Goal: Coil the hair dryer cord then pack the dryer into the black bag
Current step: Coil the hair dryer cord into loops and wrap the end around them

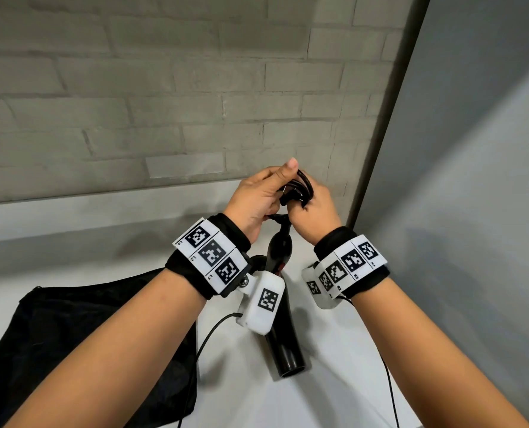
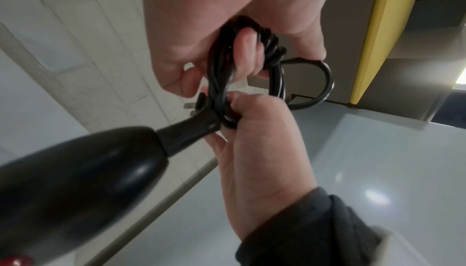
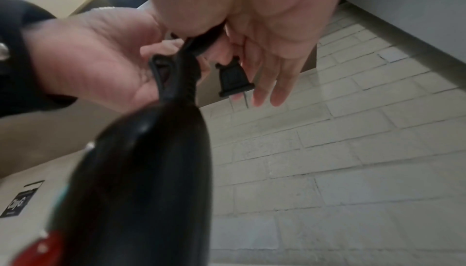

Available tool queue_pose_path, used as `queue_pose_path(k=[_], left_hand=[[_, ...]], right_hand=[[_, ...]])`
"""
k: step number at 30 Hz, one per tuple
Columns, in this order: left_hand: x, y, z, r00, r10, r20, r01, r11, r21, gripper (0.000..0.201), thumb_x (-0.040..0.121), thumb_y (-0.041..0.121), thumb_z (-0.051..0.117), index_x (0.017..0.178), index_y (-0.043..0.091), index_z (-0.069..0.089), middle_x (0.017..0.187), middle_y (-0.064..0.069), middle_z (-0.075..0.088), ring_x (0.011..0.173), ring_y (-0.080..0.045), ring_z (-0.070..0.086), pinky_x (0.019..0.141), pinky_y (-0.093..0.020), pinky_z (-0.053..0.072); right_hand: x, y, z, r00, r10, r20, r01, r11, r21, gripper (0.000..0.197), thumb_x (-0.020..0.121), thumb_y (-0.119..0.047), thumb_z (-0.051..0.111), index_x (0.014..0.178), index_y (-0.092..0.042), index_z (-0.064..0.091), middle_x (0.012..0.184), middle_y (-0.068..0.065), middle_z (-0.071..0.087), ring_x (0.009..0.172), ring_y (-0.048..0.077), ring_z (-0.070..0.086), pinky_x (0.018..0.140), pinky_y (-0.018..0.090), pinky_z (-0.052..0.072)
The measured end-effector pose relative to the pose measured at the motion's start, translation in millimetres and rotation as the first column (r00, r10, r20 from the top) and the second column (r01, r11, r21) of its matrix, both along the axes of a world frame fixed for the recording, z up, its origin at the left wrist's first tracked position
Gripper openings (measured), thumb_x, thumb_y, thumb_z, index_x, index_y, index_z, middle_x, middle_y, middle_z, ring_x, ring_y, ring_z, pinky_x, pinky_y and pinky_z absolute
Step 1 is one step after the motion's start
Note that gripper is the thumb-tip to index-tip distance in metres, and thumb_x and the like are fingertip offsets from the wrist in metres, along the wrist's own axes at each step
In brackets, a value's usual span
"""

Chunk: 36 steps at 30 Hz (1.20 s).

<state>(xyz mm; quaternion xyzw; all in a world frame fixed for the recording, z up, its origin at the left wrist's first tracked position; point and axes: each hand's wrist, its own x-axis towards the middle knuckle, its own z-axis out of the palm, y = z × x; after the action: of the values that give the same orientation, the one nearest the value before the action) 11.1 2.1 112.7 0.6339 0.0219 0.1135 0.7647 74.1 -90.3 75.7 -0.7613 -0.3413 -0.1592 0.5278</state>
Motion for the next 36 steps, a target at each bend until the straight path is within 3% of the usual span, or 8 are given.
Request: queue_pose_path(k=[5,10,13,18,25,29,32,36], left_hand=[[-2,-7,3,0.998,0.007,-0.059,-0.008,1.0,-0.026,0.025,0.088,0.025,0.056,0.064,0.022,0.05,0.032,0.011,0.043,0.03,-0.002,0.023,0.051,-0.022,0.025],[4,2,-2,0.997,0.03,-0.066,-0.035,0.996,-0.086,0.018,0.088,0.016,0.056,0.071,0.021,0.056,0.044,0.012,0.038,0.036,-0.004,0.032,0.058,-0.025,0.034],[9,10,-7,0.998,0.037,-0.043,-0.04,0.996,-0.074,0.011,0.086,0.008,0.059,0.082,0.018,0.057,0.068,-0.002,0.051,0.057,-0.017,0.043,0.054,-0.026,0.047],[7,17,-4,1.0,0.03,0.003,-0.029,0.996,-0.08,0.026,0.085,-0.005,0.056,0.083,0.021,0.053,0.041,0.014,0.051,0.029,0.001,0.034,0.04,-0.013,0.036],[8,10,-3,1.0,0.008,-0.025,-0.01,0.997,-0.083,0.027,0.082,-0.006,0.059,0.078,0.02,0.055,0.06,0.005,0.048,0.028,0.0,0.033,0.035,-0.012,0.032],[10,8,-2,0.997,0.022,-0.072,-0.025,0.999,-0.035,0.019,0.081,0.009,0.066,0.07,0.021,0.056,0.042,0.014,0.042,0.03,-0.002,0.023,0.038,-0.013,0.024],[11,7,1,0.993,0.03,-0.112,-0.025,0.999,0.047,0.019,0.081,0.017,0.067,0.065,0.022,0.057,0.036,0.015,0.032,0.03,-0.003,0.02,0.04,-0.017,0.022],[11,1,4,0.991,0.006,-0.132,0.007,0.995,0.096,0.01,0.083,0.013,0.062,0.077,0.021,0.06,0.034,0.014,0.03,0.031,-0.003,0.022,0.047,-0.022,0.022]], right_hand=[[1,-3,-3,0.978,0.111,-0.176,-0.103,0.993,0.056,0.029,0.067,-0.002,0.045,0.096,-0.003,0.05,0.087,0.019,0.063,0.086,0.035,0.06,0.078,0.045,0.05],[0,-20,-10,0.932,0.247,-0.267,-0.264,0.964,-0.028,0.039,0.054,-0.024,0.056,0.092,-0.019,0.055,0.086,-0.013,0.058,0.082,-0.009,0.053,0.072,0.0,0.038],[6,-26,-20,0.916,0.261,-0.303,-0.282,0.959,-0.027,0.028,0.06,-0.008,0.046,0.085,-0.016,0.055,0.084,-0.009,0.059,0.085,0.002,0.055,0.087,0.022,0.042],[10,-31,-26,0.947,0.204,-0.25,-0.241,0.962,-0.131,0.015,0.083,-0.022,0.041,0.089,-0.02,0.055,0.076,0.004,0.055,0.06,-0.002,0.048,0.065,0.018,0.044],[7,-27,-13,0.942,0.191,-0.277,-0.256,0.941,-0.22,0.02,0.093,-0.002,0.038,0.097,-0.008,0.057,0.059,0.0,0.047,0.042,-0.003,0.049,0.041,0.006,0.035],[12,-25,0,0.971,0.079,-0.224,-0.122,0.975,-0.186,0.02,0.091,0.0,0.041,0.094,-0.001,0.061,0.069,-0.003,0.054,0.058,-0.005,0.049,0.056,0.005,0.037],[18,-28,21,0.996,-0.057,-0.068,0.038,0.969,-0.246,0.019,0.09,-0.01,0.047,0.093,-0.007,0.066,0.088,0.008,0.069,0.082,0.015,0.06,0.076,0.027,0.047],[10,-36,51,0.927,-0.313,0.208,0.37,0.856,-0.362,0.02,0.09,-0.023,0.046,0.096,-0.02,0.064,0.095,0.007,0.069,0.087,0.027,0.061,0.07,0.031,0.044]])
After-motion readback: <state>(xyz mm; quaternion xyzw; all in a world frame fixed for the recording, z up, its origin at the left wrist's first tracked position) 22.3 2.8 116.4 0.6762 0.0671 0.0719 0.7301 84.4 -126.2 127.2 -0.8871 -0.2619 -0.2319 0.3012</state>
